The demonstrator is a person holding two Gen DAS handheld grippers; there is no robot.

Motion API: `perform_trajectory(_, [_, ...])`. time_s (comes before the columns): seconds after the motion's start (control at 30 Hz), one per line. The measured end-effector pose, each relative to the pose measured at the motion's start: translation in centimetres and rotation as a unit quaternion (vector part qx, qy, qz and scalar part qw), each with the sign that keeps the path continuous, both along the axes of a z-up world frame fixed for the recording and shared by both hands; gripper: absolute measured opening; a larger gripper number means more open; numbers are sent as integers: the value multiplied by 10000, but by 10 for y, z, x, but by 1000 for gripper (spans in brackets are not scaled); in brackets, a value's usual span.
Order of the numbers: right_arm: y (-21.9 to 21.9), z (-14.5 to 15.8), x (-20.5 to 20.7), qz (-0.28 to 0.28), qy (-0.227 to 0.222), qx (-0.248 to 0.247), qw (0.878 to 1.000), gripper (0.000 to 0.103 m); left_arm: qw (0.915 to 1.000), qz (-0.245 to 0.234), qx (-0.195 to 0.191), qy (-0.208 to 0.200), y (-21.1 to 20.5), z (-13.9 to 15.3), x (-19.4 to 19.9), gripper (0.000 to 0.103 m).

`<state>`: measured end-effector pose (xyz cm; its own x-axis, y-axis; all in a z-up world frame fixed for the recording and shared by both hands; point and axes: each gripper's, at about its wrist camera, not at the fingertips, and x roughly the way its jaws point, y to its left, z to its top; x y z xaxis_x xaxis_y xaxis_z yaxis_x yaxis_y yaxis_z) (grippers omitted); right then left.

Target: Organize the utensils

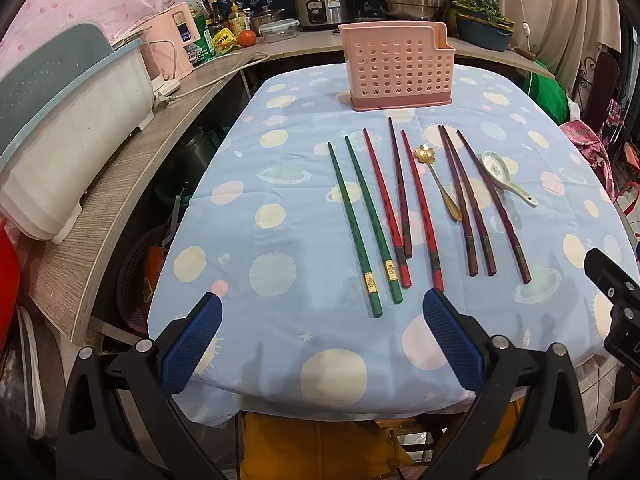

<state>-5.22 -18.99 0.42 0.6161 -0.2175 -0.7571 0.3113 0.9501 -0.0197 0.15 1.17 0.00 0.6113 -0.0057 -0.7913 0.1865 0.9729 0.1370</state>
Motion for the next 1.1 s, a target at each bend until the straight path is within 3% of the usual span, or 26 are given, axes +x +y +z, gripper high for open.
perform_trajectory(1.1, [-5, -6, 4, 1, 61, 70, 10000, 96, 10000, 7, -8, 52, -6, -5, 8, 96])
